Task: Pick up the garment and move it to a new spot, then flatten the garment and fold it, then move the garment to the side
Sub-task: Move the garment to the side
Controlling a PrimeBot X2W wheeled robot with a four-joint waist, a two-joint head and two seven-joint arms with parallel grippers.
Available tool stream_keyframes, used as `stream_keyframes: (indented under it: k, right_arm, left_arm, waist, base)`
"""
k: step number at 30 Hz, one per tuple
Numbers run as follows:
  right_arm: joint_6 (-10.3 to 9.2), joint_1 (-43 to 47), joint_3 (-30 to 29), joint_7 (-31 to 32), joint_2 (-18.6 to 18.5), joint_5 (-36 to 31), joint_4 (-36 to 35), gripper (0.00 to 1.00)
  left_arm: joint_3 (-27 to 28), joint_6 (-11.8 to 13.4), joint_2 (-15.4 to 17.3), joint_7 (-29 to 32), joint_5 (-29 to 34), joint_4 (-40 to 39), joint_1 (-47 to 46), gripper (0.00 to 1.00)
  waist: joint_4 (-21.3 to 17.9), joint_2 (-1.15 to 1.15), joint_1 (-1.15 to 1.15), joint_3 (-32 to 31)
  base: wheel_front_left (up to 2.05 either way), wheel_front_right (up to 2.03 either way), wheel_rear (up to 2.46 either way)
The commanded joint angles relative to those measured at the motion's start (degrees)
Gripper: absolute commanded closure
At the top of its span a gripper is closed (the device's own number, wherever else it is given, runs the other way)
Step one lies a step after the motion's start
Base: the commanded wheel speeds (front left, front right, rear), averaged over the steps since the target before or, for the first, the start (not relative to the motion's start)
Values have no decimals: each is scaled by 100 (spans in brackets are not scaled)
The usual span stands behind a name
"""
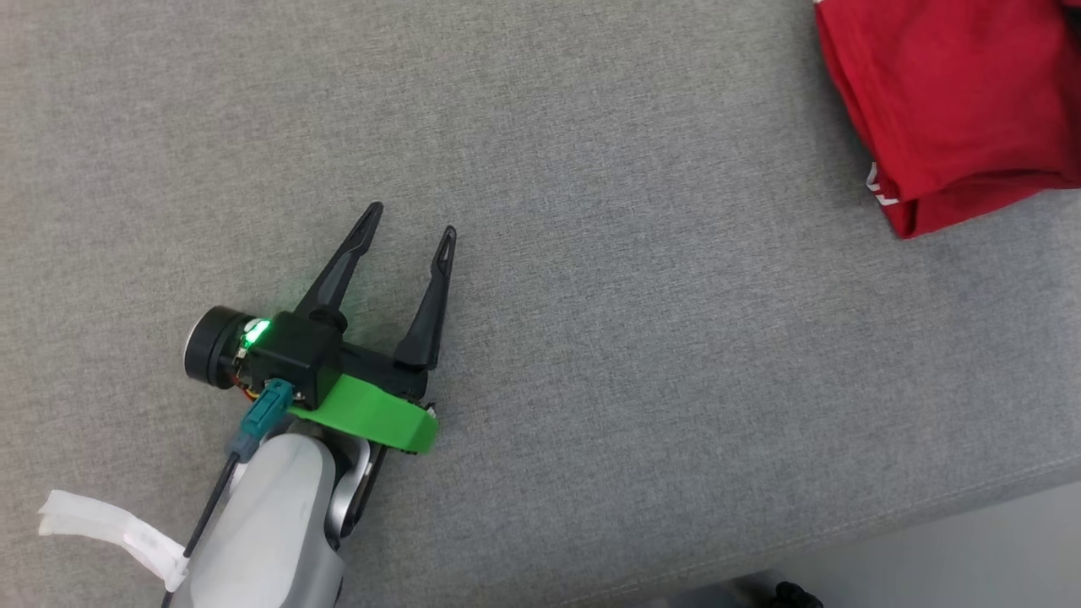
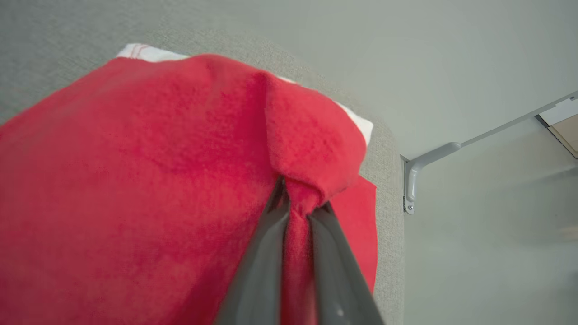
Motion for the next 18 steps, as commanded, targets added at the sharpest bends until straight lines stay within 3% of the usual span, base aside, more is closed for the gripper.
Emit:
stream_keyframes:
  k: [1, 2, 4, 13, 18]
  right_arm:
    - [-5, -83, 98, -95, 32, 27, 151, 100]
    - [-6, -127, 129, -137, 54, 58, 270, 78]
    - [-6, -162, 229, -170, 102, 87, 603, 0]
    - [-5, -249, 238, -292, 386, 178, 2002, 0]
    - [-6, -95, -304, -371, 567, 369, 1841, 0]
  left_arm:
    - [-24, -16, 28, -13, -4, 27, -117, 0]
    - [-28, -16, 26, -13, -11, 32, -126, 0]
    - [-34, -9, 21, -13, -23, 37, -126, 0]
    - [81, 43, -27, -13, -144, 43, 106, 0]
    - [317, 93, -31, -13, -190, -11, 360, 0]
  waist:
    - [86, 0, -1, 36]
    - [106, 0, -1, 31]
    - [153, 0, -1, 3]
    - [279, 0, -1, -458]
    - [318, 0, -1, -1011]
  base:
    - [0, 0, 0]
    - [0, 0, 0]
    - [0, 0, 0]
    - [0, 0, 0]
    - [0, 0, 0]
